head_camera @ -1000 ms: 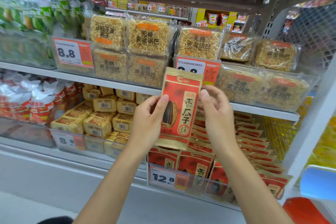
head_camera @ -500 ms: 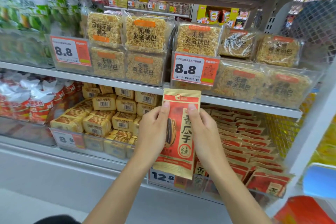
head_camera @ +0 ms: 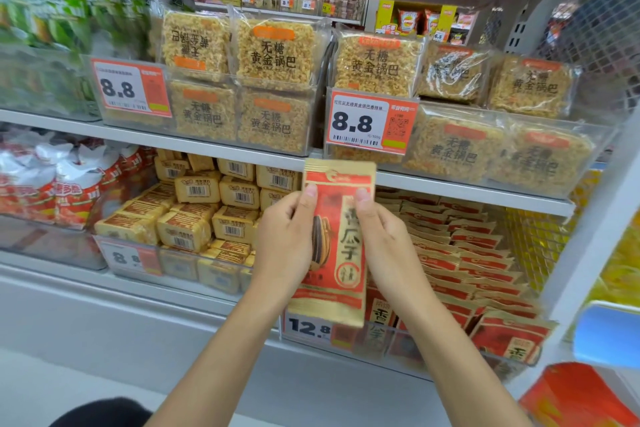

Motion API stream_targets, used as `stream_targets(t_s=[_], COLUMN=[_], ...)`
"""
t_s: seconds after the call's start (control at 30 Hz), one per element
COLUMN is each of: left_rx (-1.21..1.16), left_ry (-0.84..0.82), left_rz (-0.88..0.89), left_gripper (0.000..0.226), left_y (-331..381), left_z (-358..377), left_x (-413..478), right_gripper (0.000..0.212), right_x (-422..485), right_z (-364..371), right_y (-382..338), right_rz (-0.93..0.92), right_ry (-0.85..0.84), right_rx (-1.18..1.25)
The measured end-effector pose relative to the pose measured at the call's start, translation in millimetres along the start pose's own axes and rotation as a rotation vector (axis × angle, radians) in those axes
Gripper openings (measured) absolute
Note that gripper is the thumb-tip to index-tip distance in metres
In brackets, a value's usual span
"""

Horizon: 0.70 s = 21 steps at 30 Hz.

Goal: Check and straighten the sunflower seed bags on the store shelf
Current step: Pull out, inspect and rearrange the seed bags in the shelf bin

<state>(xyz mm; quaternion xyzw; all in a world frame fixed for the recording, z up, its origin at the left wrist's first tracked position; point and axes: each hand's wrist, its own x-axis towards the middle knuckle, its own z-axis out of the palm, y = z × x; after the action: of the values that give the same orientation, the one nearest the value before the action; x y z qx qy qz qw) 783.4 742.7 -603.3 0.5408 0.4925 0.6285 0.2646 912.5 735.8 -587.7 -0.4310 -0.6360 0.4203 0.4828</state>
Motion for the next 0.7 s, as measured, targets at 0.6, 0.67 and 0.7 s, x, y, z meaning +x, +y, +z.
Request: stream_targets(t_s=[0.6,0.67,0.7], left_rx=[-0.044,-0.065,-0.068], left_ry=[-0.253,-0.229,-0.22], left_rz=[-0.139,-0.139,-0.141], left_gripper=[0.09,0.095,0.097], left_y=[10.2,12.6,13.5], left_z=[-23.2,-22.6,-22.4], left_x=[5.9,5.1,4.6], right_gripper=[0.045,0.044,0.044], right_x=[-1.0,-1.8,-2.1], right_z=[-5.3,-10.7,-13.5], right_y=[0.0,-1.3,-2.0], right_rz=[-0.006,0.005,0.007], right_ry=[-0.047,-0.122,-0.172], right_rx=[0.101,0.116,0.109])
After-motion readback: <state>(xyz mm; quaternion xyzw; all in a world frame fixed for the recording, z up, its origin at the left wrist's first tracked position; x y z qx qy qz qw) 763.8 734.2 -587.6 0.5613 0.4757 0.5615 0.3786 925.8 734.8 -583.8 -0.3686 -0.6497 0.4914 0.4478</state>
